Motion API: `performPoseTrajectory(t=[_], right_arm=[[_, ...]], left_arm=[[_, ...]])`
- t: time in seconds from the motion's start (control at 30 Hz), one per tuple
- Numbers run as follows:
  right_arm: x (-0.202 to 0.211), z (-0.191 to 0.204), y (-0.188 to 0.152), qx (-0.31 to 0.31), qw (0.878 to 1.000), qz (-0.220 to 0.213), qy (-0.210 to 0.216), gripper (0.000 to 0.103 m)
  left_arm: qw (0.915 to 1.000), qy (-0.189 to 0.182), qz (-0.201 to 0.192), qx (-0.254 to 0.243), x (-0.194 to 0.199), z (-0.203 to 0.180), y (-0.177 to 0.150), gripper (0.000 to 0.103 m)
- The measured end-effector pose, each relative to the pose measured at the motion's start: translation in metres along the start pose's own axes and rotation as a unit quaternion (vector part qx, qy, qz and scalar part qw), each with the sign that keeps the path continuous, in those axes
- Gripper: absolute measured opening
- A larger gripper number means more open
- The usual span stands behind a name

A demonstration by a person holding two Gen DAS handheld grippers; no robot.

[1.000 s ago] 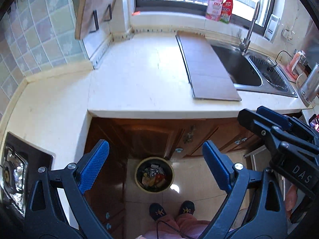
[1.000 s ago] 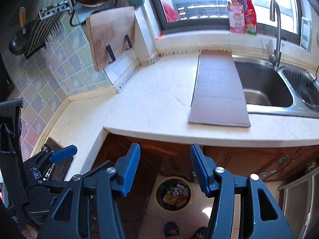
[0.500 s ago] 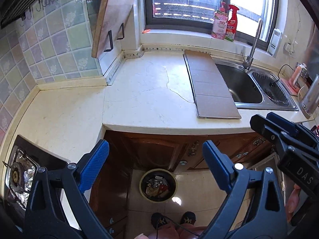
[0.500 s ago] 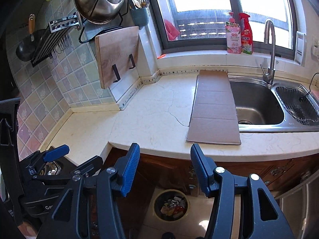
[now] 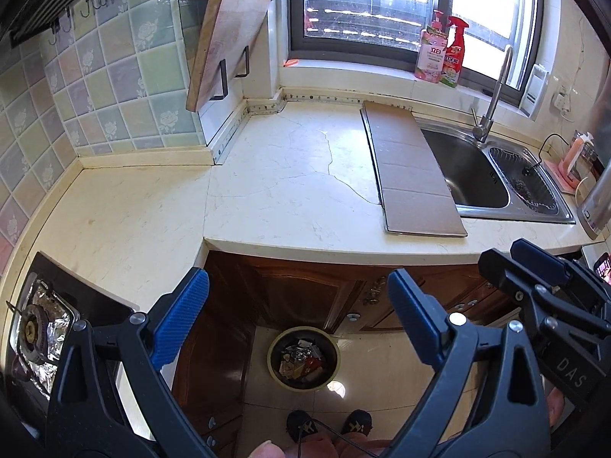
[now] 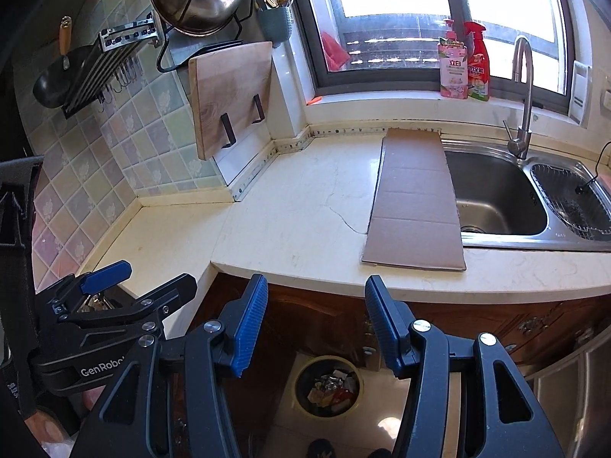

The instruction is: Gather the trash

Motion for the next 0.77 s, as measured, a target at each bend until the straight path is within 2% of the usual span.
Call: performPoseTrajectory(t=[0.77], right_arm=[[-0.003,0.001,-0.001,0.003,1.0,-0.006,0.008,0.054]], left_arm=[[0.9999,0.012,-0.005,0.003,-0.008,-0.012,0.004,0.093]])
Point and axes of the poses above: each gripper's, at about its wrist camera, not at the fingertips, and x roughly against the way its jaws point, z to its left, y to its top, the point moved 5 cm from there along -x, roughly the way its jaws point, and after that the axes turned 5 degrees about -z, right-handed, at the moved point
